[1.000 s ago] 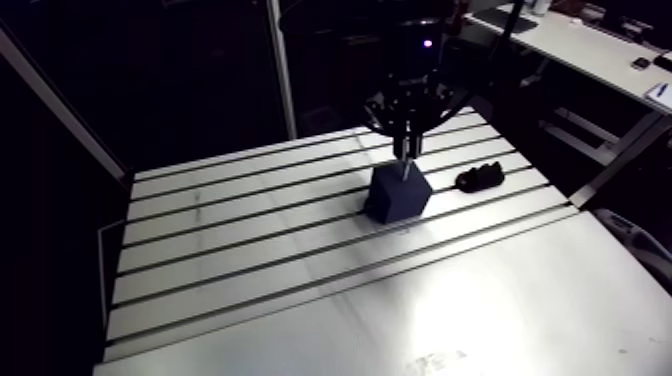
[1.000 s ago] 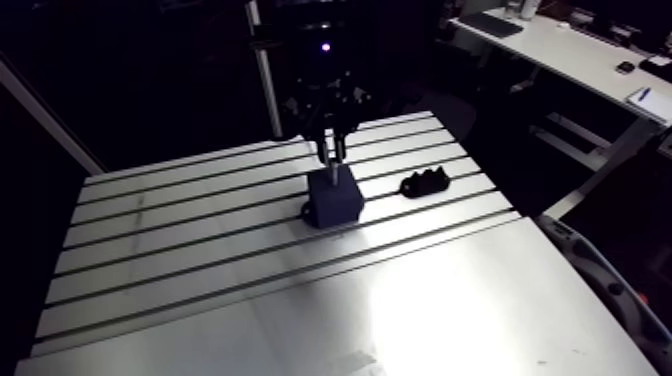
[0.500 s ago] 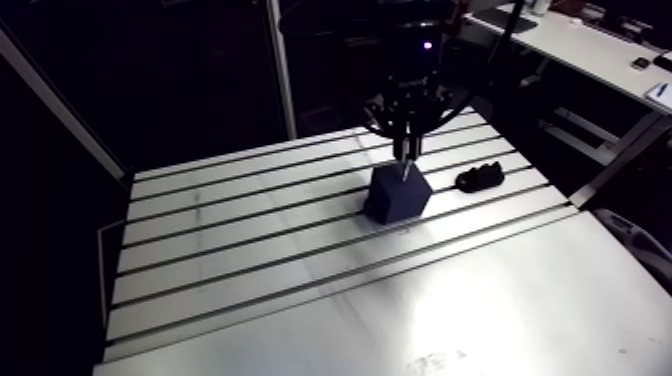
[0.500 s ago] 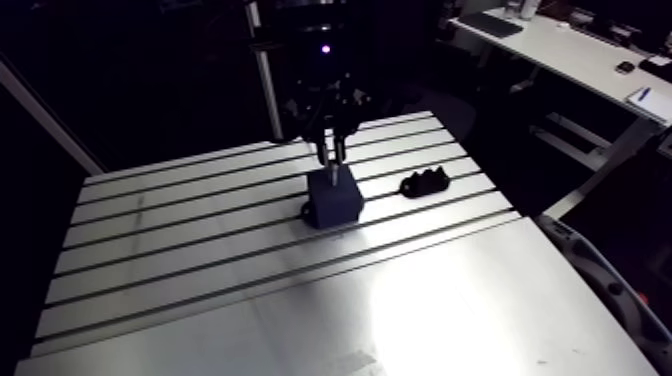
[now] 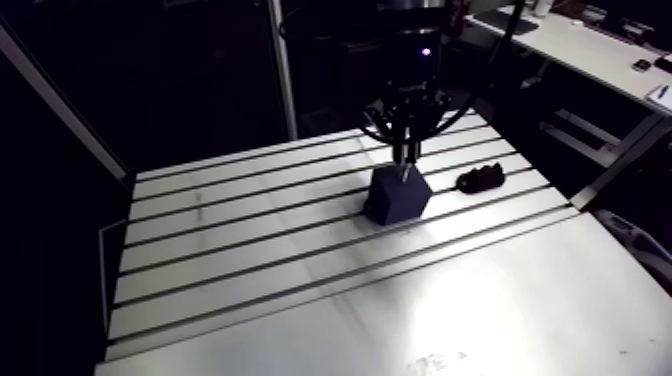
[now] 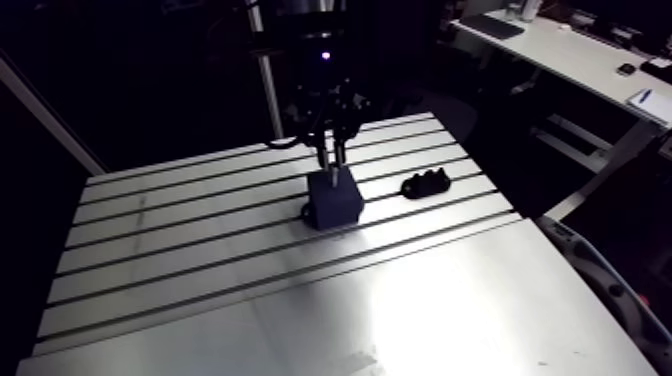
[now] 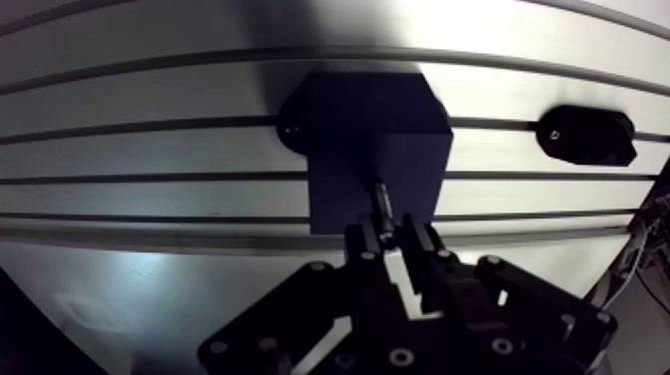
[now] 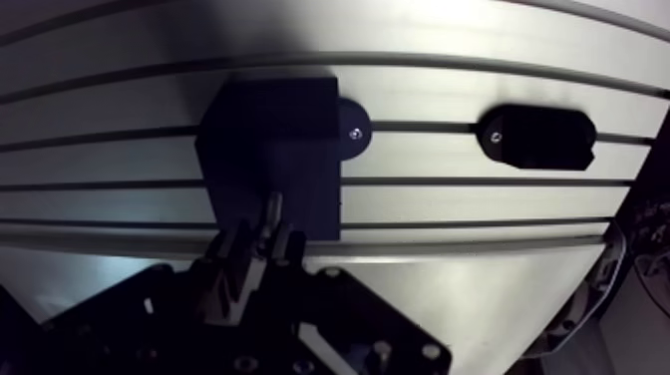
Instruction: Pick up the M10 bolt and insert it into the hole until fully seated.
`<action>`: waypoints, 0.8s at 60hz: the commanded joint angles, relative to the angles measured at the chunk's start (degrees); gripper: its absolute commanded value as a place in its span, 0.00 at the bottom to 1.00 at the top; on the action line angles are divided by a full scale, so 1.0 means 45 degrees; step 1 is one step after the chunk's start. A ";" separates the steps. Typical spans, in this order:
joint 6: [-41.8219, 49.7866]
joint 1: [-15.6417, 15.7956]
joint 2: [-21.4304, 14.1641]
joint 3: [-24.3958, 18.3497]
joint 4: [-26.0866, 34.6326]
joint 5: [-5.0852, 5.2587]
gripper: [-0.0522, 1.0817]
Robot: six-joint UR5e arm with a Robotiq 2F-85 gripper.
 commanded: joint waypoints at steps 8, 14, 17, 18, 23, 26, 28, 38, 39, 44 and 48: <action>-0.0335 0.0022 -0.0299 0.0587 -0.0937 -0.0044 0.07; -0.0335 0.0022 -0.0491 0.0802 -0.1340 -0.0030 0.05; -0.0338 0.0022 -0.0533 0.0863 -0.1446 -0.0027 0.05; -0.0338 0.0022 -0.0589 0.0922 -0.1529 -0.0027 0.05; -0.0305 0.0022 -0.0670 0.0987 -0.1595 -0.0008 0.05; -0.0264 0.0022 -0.0801 0.0991 -0.1692 0.0028 0.05; -0.0194 0.0022 -0.0895 0.0991 -0.1765 0.0048 0.05; -0.0054 0.0039 -0.1405 0.0881 -0.1813 0.0328 0.05; 0.0086 0.0041 -0.1484 0.0825 -0.1700 0.0425 0.05; 0.0380 0.0039 -0.1640 0.0640 -0.1190 0.0477 0.05; 0.0582 0.0058 -0.1778 0.0335 -0.0299 0.0498 0.05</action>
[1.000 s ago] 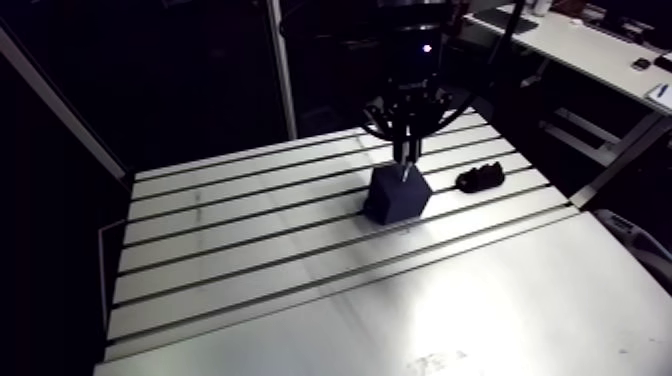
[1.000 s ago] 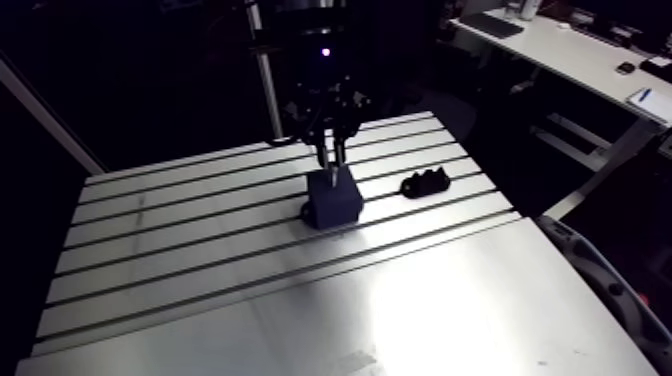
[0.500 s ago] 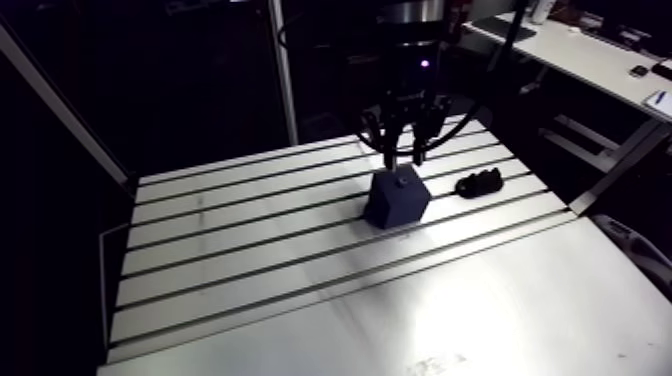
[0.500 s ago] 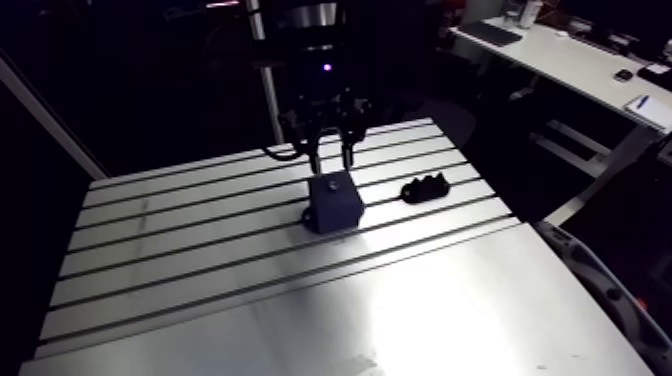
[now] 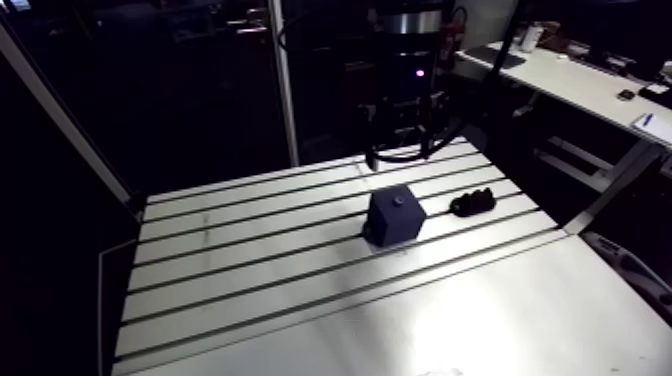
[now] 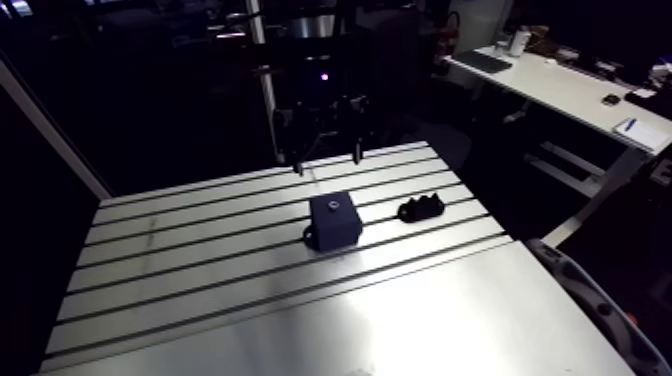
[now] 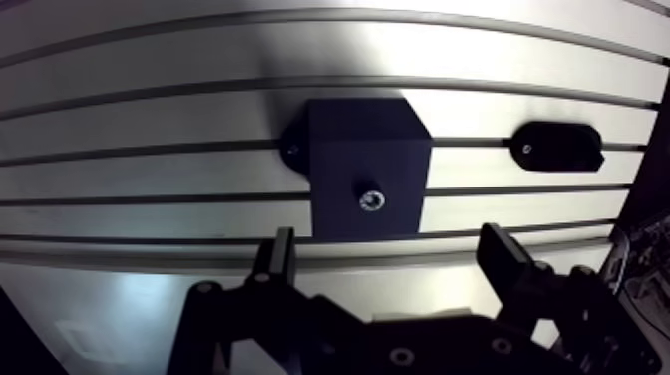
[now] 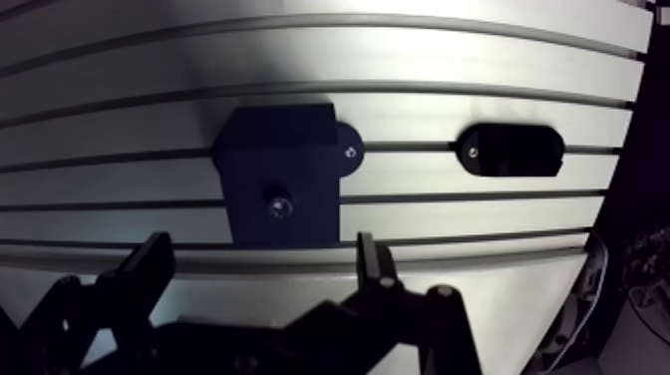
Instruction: Pick up the M10 bolt and insert it into the hole until fully seated.
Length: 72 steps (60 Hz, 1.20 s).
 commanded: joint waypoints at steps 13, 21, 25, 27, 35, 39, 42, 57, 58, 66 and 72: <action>0.1395 0.0992 -0.1387 -0.2329 0.2910 0.0286 0.05; 0.1465 0.1635 -0.1668 -0.3322 0.3342 0.0432 0.05; 0.1465 0.1740 -0.1840 -0.3593 0.3369 0.0552 0.05; 0.1465 0.1765 -0.1935 -0.3694 0.3369 0.0592 0.05; 0.1465 0.2027 -0.2234 -0.3887 0.3314 0.0790 0.05; 0.1484 0.2117 -0.2299 -0.3852 0.3311 0.0832 0.05; 0.1485 0.2141 -0.2322 -0.3811 0.3344 0.0869 0.05; 0.1661 0.2141 -0.2479 -0.3660 0.3406 0.0970 0.06; 0.1661 0.2141 -0.2479 -0.3660 0.3406 0.0970 0.06; 0.1661 0.2194 -0.2482 -0.3526 0.3599 0.0970 0.06; 0.1661 0.2258 -0.2496 -0.3404 0.3604 0.0951 0.06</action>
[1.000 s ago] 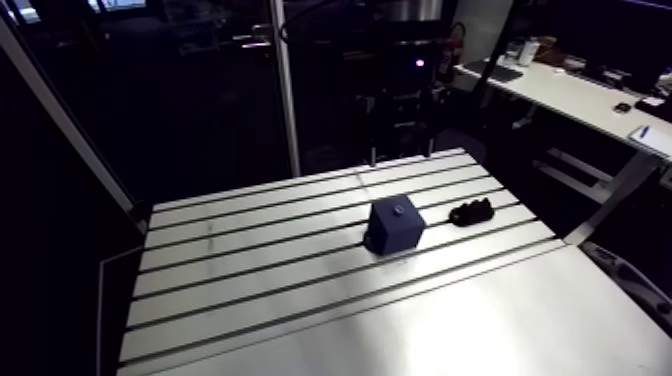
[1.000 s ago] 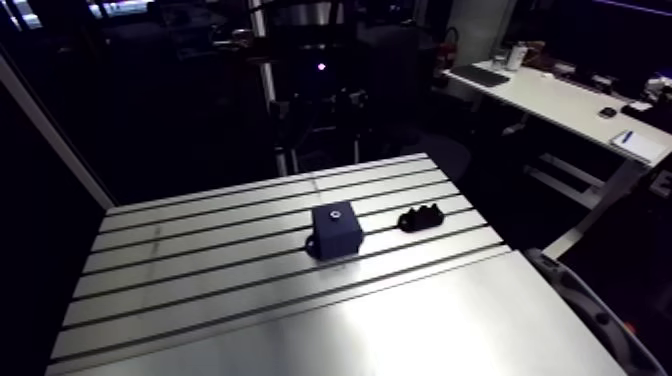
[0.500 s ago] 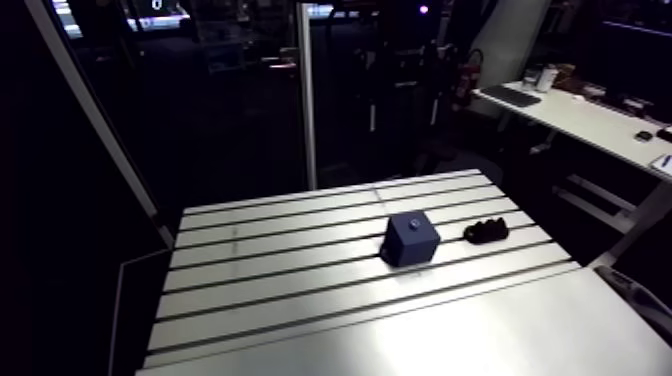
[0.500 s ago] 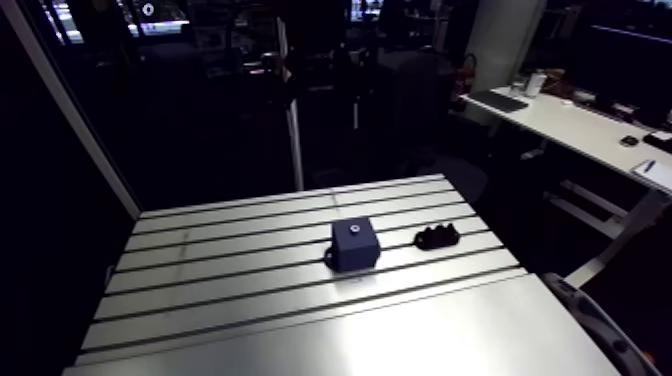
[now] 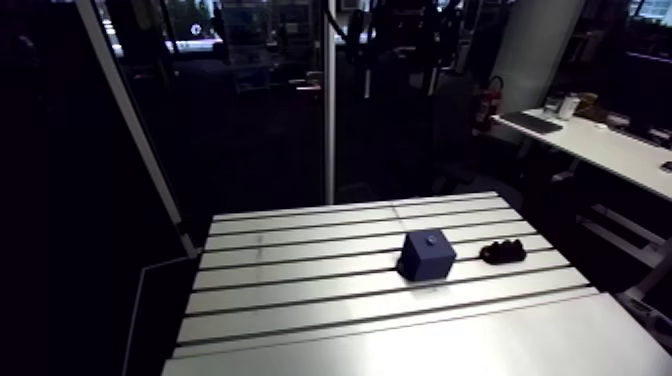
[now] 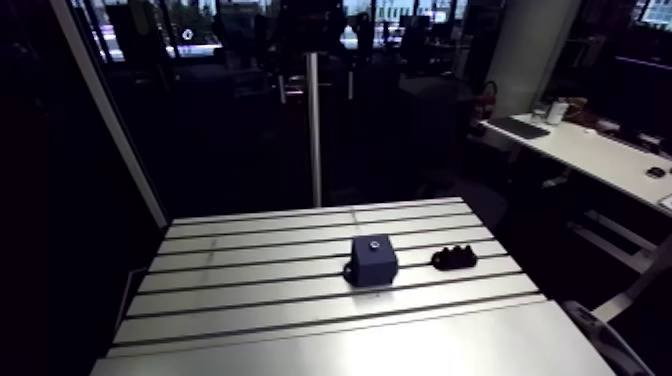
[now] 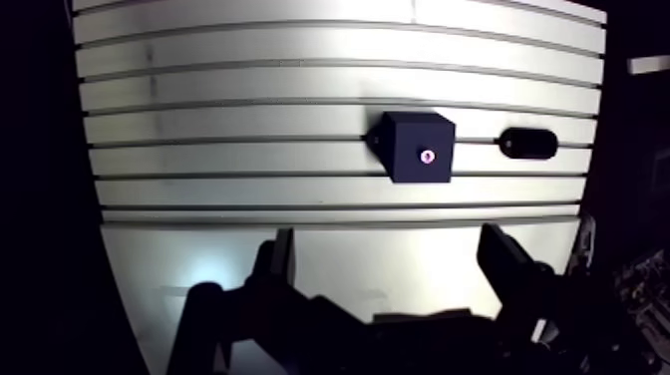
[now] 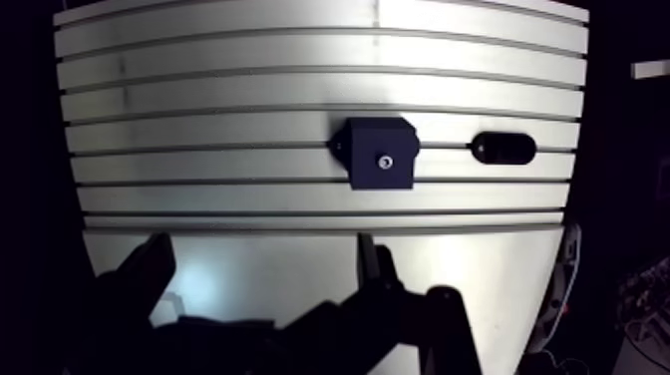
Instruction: Pick up the M10 bolt and insert it into the hole until fully seated.
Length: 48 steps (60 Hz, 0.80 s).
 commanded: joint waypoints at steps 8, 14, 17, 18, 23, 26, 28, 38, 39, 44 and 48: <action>0.0107 0.0323 -0.0399 0.0115 0.0265 0.0120 0.06; 0.0088 0.0323 -0.0443 0.0140 0.0265 0.0137 0.06; 0.0069 0.0323 -0.0462 0.0140 0.0285 0.0159 0.06; 0.0069 0.0323 -0.0462 0.0140 0.0285 0.0159 0.06; -0.0023 0.0483 -0.0504 0.0140 0.0302 0.0159 0.06; -0.0049 0.0715 -0.0504 0.0159 0.0288 0.0140 0.06; -0.0066 0.0764 -0.0504 0.0176 0.0285 0.0140 0.06; -0.0052 0.0792 -0.0504 0.0290 0.0268 0.0140 0.06; -0.0052 0.0792 -0.0504 0.0290 0.0268 0.0140 0.06; -0.0049 0.0775 -0.0523 0.0374 0.0246 0.0140 0.06; -0.0049 0.0775 -0.0540 0.0391 0.0248 0.0140 0.06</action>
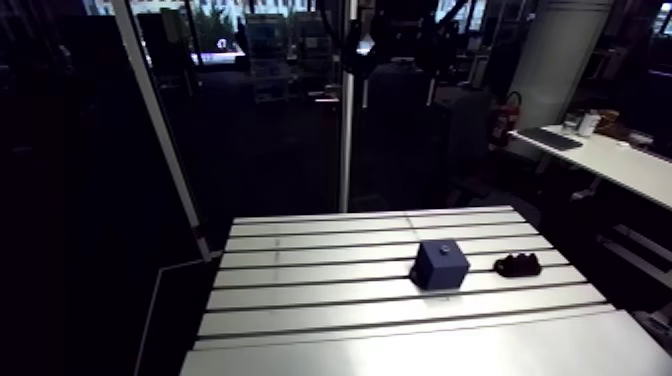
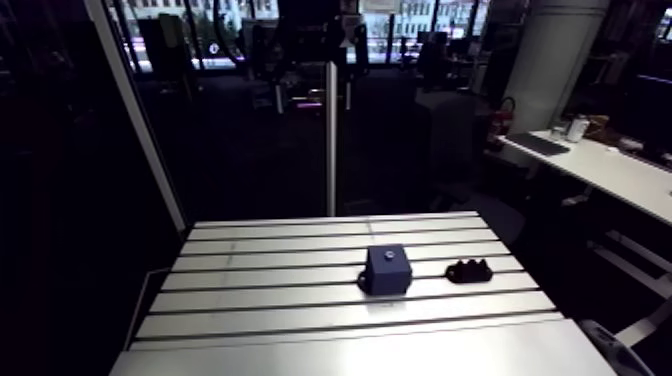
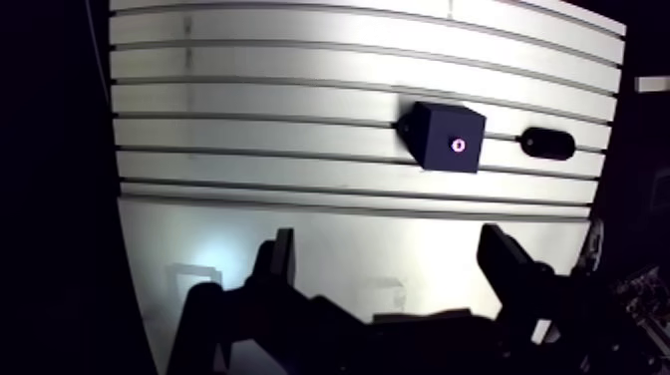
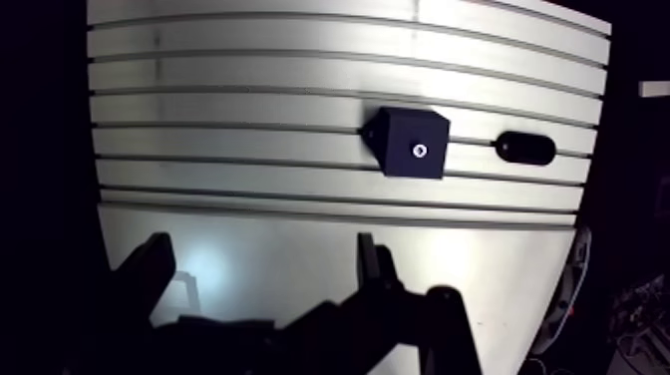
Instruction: Pick up the M10 bolt and insert it into the hole until fully seated.
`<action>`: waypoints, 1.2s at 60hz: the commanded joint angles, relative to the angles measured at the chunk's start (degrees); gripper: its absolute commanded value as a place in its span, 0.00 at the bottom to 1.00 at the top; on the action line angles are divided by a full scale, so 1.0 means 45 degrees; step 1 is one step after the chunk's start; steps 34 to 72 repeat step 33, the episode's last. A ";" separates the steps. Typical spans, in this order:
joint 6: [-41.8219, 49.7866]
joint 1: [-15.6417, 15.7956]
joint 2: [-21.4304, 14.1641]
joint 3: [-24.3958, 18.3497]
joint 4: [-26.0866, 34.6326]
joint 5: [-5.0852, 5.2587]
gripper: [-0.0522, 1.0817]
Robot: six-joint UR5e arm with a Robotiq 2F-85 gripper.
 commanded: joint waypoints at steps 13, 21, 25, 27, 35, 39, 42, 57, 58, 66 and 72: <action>0.0018 0.0049 -0.0039 0.0137 -0.0024 -0.0040 0.06; 0.0018 0.0049 -0.0074 0.0209 -0.0024 -0.0038 0.06; 0.0018 0.0065 -0.0097 0.0268 -0.0024 -0.0057 0.06; 0.0018 0.0068 -0.0097 0.0273 -0.0024 -0.0060 0.06; 0.0018 0.0068 -0.0078 0.0274 -0.0044 -0.0079 0.06; 0.0018 0.0068 -0.0078 0.0274 -0.0044 -0.0079 0.06; 0.0018 0.0068 -0.0078 0.0274 -0.0044 -0.0079 0.06; 0.0018 0.0068 -0.0078 0.0274 -0.0044 -0.0079 0.06; 0.0018 0.0068 -0.0078 0.0274 -0.0044 -0.0079 0.06; 0.0018 0.0068 -0.0078 0.0274 -0.0044 -0.0079 0.06; 0.0018 0.0068 -0.0078 0.0274 -0.0044 -0.0079 0.06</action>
